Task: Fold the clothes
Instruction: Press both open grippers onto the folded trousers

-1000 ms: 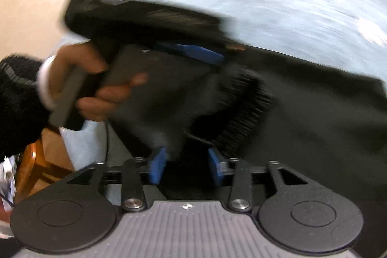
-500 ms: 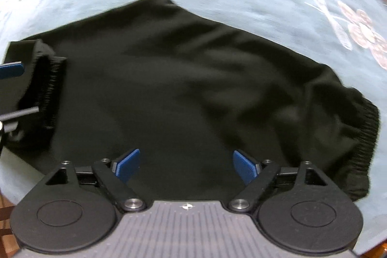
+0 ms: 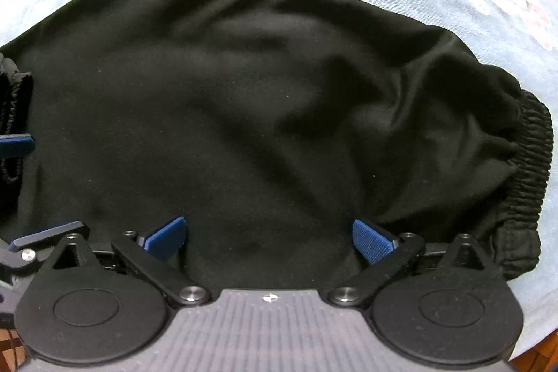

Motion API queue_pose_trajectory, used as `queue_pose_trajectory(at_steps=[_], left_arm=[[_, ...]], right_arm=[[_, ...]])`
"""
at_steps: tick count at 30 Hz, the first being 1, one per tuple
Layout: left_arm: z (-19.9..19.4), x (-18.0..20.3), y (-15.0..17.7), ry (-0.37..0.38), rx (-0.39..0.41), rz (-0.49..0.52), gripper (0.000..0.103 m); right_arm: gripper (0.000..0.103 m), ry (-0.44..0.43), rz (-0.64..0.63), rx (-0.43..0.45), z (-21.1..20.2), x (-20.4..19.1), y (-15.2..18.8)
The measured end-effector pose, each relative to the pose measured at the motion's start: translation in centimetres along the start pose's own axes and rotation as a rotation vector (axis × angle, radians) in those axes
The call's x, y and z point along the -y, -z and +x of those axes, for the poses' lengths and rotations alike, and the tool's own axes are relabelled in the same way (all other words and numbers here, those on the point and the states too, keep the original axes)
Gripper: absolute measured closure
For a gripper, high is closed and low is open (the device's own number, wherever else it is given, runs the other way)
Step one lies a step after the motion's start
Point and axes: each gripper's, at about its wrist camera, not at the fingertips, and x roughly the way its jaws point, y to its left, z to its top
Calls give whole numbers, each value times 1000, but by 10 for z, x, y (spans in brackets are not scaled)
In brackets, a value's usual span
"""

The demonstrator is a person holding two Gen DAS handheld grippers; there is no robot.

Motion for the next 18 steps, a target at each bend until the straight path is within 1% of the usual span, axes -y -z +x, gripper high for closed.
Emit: queue_pose_trajectory(at_steps=[3,8,10,12,13,15,18], left_arm=[[2,-5,1,9,-7,-19,2],[4,-12,-1,27,-21,-60,1],[3,-15,-1,30,-21,-84,1],[3,-14,0,20,-19,-82,1],[3,-12,1,10,-13,-77,1],[3,-9,5,-15,11,-67,1],[-1,-10,14,-19,67,-97,1]], right_arm=[[0,-2,11,28,0,1,6],[0,-16,8,108,-2,5,24],[0,-22,-4,111,-2,5,26],[0,-24,-6,106,-2,6,27],[0,-25,-6,104,-2,6,27],[0,-24,16,131,-2,7,29],[0,-31,99,221,-5,13,41]])
